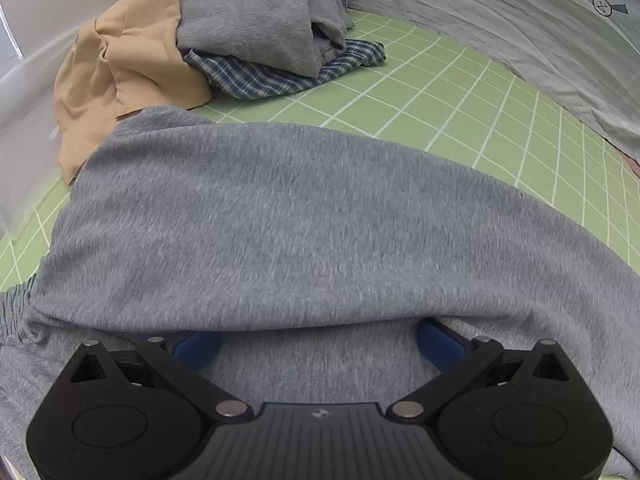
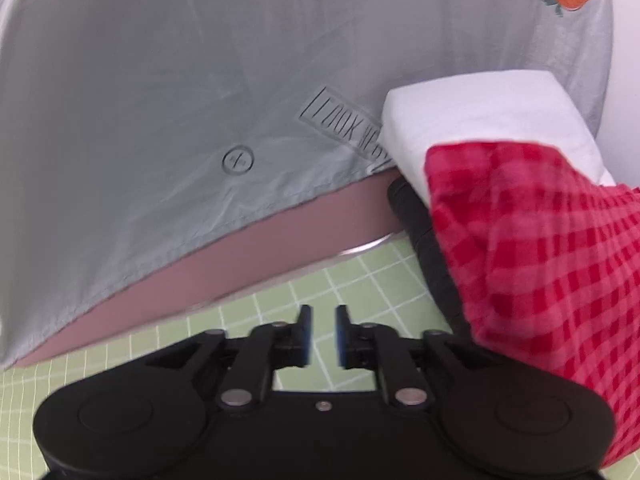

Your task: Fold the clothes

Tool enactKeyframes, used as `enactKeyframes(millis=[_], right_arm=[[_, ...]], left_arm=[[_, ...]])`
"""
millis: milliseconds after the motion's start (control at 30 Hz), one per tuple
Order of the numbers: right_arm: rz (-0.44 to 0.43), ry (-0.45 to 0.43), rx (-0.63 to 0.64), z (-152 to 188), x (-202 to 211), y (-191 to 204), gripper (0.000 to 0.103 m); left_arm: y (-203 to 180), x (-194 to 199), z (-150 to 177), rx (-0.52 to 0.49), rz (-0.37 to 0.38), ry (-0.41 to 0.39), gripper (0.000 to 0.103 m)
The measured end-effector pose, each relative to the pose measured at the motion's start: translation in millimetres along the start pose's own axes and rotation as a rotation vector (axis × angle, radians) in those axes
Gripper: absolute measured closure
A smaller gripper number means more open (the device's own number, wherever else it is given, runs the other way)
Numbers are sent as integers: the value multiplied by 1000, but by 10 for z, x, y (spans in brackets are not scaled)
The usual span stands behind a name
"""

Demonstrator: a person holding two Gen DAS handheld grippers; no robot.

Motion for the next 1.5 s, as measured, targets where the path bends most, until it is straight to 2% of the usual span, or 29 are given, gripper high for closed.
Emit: enactKeyframes(millis=[67, 133, 200, 267, 433, 467, 533, 567, 600, 733, 867, 967, 1033, 1067, 1133, 1200, 1233, 1400, 1500], right_arm=[[29, 53, 39, 217, 3, 39, 48], [59, 97, 9, 440, 64, -10, 46], [31, 122, -75, 638, 112, -66, 32], [0, 138, -136, 787, 119, -70, 26], [57, 158, -103, 919, 62, 34, 26], [71, 155, -91, 921, 52, 51, 28], [94, 143, -58, 921, 47, 71, 56], [92, 137, -36, 920, 46, 76, 80], [91, 131, -13, 919, 44, 80, 100], [40, 123, -38, 826, -39, -29, 102], [65, 55, -43, 461, -183, -173, 102], [36, -10, -86, 96, -311, -212, 101], [32, -23, -95, -79, -374, -179, 76], [55, -17, -81, -115, -368, -147, 58], [70, -24, -89, 23, -209, -140, 57], [75, -36, -107, 219, -10, -147, 49], [78, -31, -123, 350, 92, -165, 49], [120, 68, -197, 1086, 346, -317, 47], [149, 90, -222, 1240, 327, -376, 47]], left_arm=[[-4, -3, -6, 1, -1, 2, 0], [-8, -6, -12, 1, -2, 4, 0], [-13, -7, -14, 1, -2, 5, 0], [-19, -8, -18, 0, -2, 5, 0], [-18, -10, -22, -4, 0, 6, 0], [-17, -10, -19, -3, 0, 4, 0], [-16, -9, -13, -3, 1, 1, 0], [-17, -7, -10, -3, 1, 0, 0], [-18, -6, -9, -3, 1, -1, 0], [-24, -11, -24, -9, 4, -1, 0], [-29, -15, -32, -11, 5, -1, 0], [-32, -10, -27, -7, 4, -3, 0], [-32, -7, -27, -7, 3, -3, 0], [-32, -6, -25, -6, 3, -3, 0], [-31, -2, -17, -3, 2, -7, 0], [-31, 1, -10, 2, 1, -12, 0], [-31, 2, -8, 4, 0, -14, 0], [-48, -2, -19, 11, -5, -12, 0], [-48, -7, -34, 10, -6, -3, 0]])
Point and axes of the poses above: each gripper's, at about its wrist camera, not at the fingertips, and x roughly against the way its jaws point, y to its left, z to its underside, the point moved 3 cm from there along -x, roughly the way its jaws point, and after that the axes turned 12 degrees about x, right-handed, at the moved point
